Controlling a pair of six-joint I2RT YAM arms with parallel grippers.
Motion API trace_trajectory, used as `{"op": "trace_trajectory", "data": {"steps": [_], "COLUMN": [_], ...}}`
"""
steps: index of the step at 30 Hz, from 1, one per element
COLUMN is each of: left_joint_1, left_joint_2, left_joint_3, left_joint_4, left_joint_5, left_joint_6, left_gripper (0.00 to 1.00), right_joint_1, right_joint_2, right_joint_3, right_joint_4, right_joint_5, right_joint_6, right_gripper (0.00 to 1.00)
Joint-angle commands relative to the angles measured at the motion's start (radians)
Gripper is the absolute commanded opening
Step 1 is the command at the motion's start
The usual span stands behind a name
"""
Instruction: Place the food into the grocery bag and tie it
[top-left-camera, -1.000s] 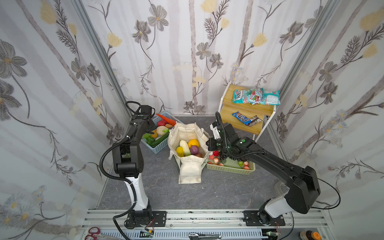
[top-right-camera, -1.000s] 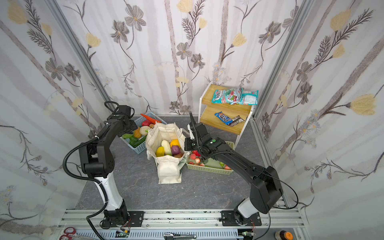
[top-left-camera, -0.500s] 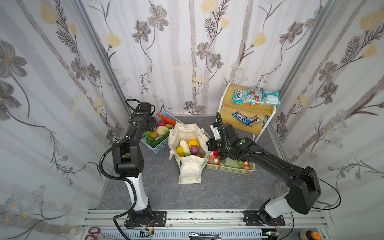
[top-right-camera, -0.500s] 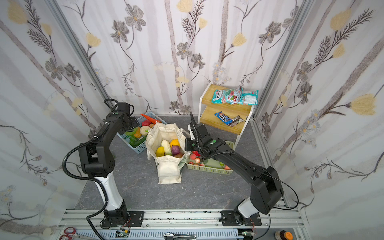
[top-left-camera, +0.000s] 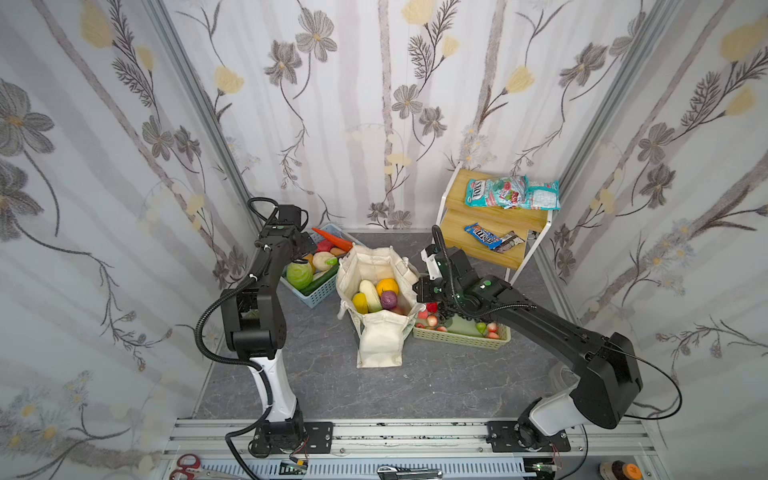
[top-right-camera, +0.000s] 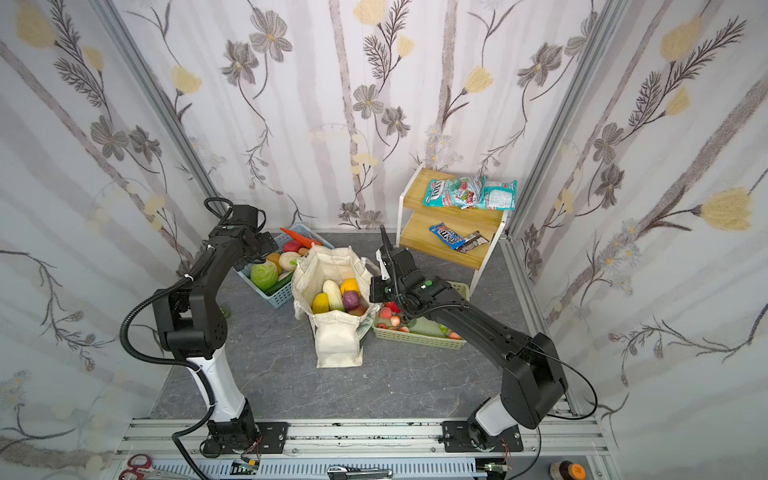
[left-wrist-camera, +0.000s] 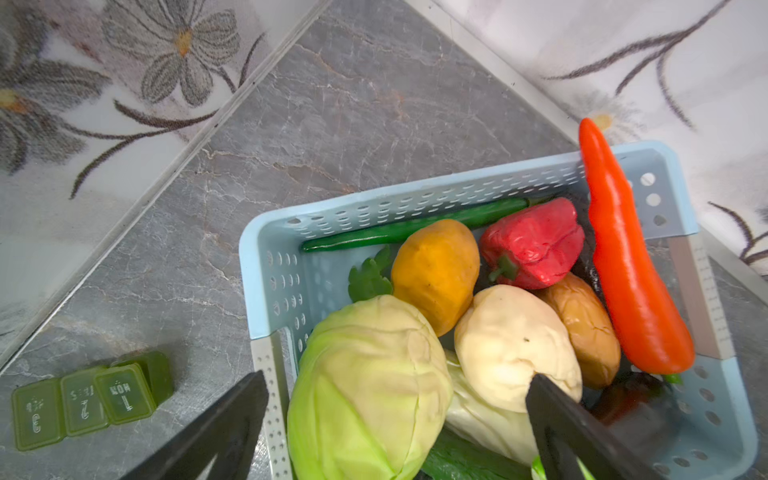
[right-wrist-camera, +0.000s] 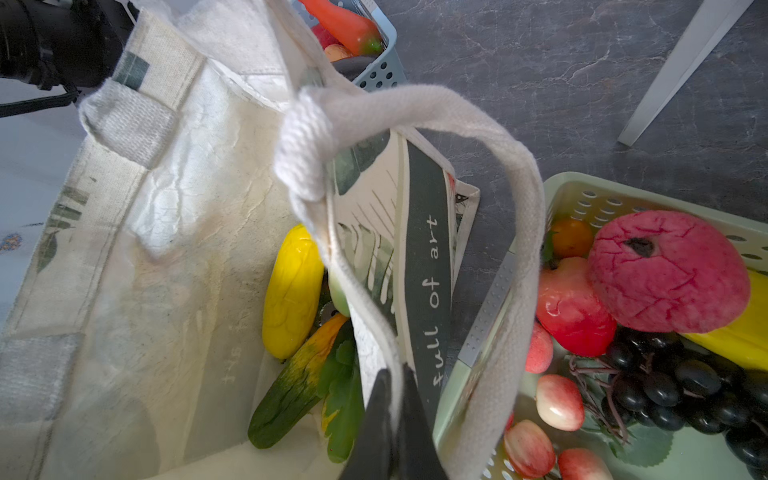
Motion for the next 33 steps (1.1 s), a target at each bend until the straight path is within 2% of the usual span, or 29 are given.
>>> {"op": "trace_trajectory", "data": {"steps": [1,4,6,9,15,22,30,33], "left_joint_1": [-0.011,-0.043,-0.068,-0.094,-0.107,-0.104,-0.101,-0.101], "left_joint_2": [-0.035,-0.054,-0.032,0.026,0.114,0.2,0.289,0.297], "left_joint_3": [-0.002,-0.043,-0.041,-0.009,-0.003,0.036,0.106,0.094], "left_joint_4": [0.028,0.121,0.148,0.144,0.189,0.21,0.146,0.168], "left_joint_5": [0.055,0.175,0.24,0.293,0.328,0.267,0.189,0.192], "left_joint_6": [-0.005,-0.011,-0.02,-0.034,-0.108,-0.119,-0.156,-0.162], "left_gripper": [0.97,0.9,0.82,0.71,0.77,0.9,0.92,0.88], "right_joint_1": [0.001,0.0,0.0,0.0,0.001,0.003,0.004,0.005], "right_joint_2": [0.01,0.022,0.031,0.033,0.03,0.036,0.058,0.065], "right_joint_3": [-0.003,0.003,0.013,0.019,0.02,0.029,0.056,0.065], "right_joint_4": [0.012,0.012,0.008,0.006,-0.007,-0.016,-0.034,-0.039], "right_joint_5": [-0.011,-0.013,-0.017,-0.022,-0.014,-0.01,-0.011,-0.011], "right_joint_6": [0.007,0.005,0.005,0.004,0.002,0.005,0.006,0.004], "right_gripper": [0.02,0.02,0.01,0.01,0.01,0.01,0.01,0.01]}}
